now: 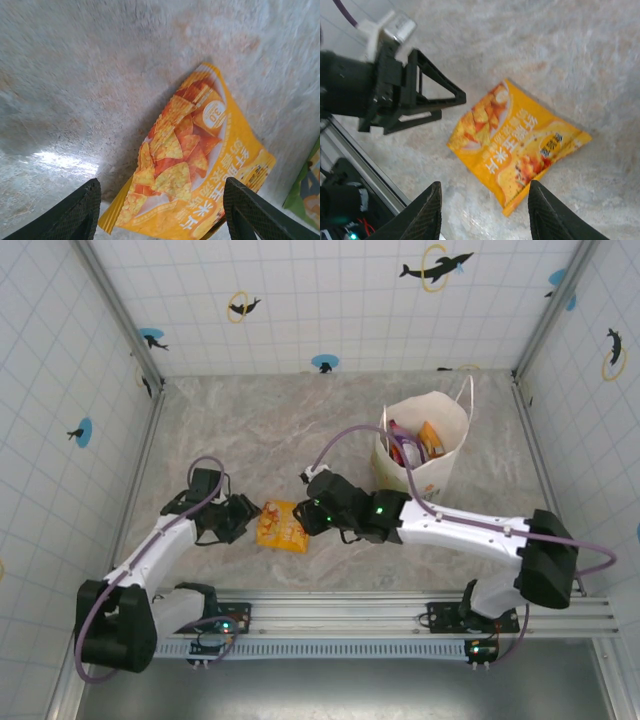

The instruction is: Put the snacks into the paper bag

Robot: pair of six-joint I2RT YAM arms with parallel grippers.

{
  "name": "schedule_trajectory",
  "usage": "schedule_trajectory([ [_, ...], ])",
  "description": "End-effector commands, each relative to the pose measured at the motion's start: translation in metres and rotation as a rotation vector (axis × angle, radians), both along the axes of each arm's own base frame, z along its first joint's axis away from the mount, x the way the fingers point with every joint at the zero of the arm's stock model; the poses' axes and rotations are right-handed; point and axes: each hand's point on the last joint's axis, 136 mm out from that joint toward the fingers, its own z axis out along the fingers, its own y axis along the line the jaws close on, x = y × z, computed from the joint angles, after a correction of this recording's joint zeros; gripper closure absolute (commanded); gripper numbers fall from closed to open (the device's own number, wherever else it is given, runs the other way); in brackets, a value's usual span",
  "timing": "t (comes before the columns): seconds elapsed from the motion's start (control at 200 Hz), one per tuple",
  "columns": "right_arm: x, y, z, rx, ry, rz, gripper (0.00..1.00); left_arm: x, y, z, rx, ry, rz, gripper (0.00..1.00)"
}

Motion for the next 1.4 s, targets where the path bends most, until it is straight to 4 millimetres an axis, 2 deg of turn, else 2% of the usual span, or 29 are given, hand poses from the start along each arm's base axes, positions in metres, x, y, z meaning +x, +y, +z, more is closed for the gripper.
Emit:
schedule_trajectory([
  [0.0, 0.000, 0.004, -0.015, -0.020, 0.067, -0.011, 0.52, -0.003, -0.009, -0.004, -0.035, 0.000, -0.073, 0.34],
  [0.17, -0.001, 0.008, -0.047, -0.063, 0.148, -0.008, 0.53, -0.007, -0.006, -0.017, -0.012, 0.022, -0.097, 0.34],
  [0.37, -0.003, 0.011, -0.081, -0.125, 0.214, 0.001, 0.53, -0.008, -0.013, -0.025, -0.049, 0.000, -0.136, 0.36],
  [0.485, -0.002, 0.016, -0.092, -0.143, 0.229, 0.017, 0.53, -0.010, -0.016, -0.029, -0.061, -0.023, -0.162, 0.39],
  [0.64, 0.001, 0.012, -0.110, -0.181, 0.256, 0.011, 0.54, -0.016, -0.020, -0.035, -0.085, -0.027, -0.196, 0.39],
  [0.886, 0.006, 0.003, -0.129, -0.195, 0.282, -0.005, 0.57, -0.024, -0.028, -0.043, -0.147, -0.039, -0.224, 0.40],
  [1.161, 0.006, 0.009, -0.145, -0.189, 0.321, 0.017, 0.65, -0.030, -0.035, -0.045, -0.208, -0.063, -0.228, 0.40],
  [1.391, 0.004, 0.013, -0.147, -0.166, 0.331, 0.024, 0.67, -0.034, -0.037, -0.048, -0.234, -0.062, -0.218, 0.45],
])
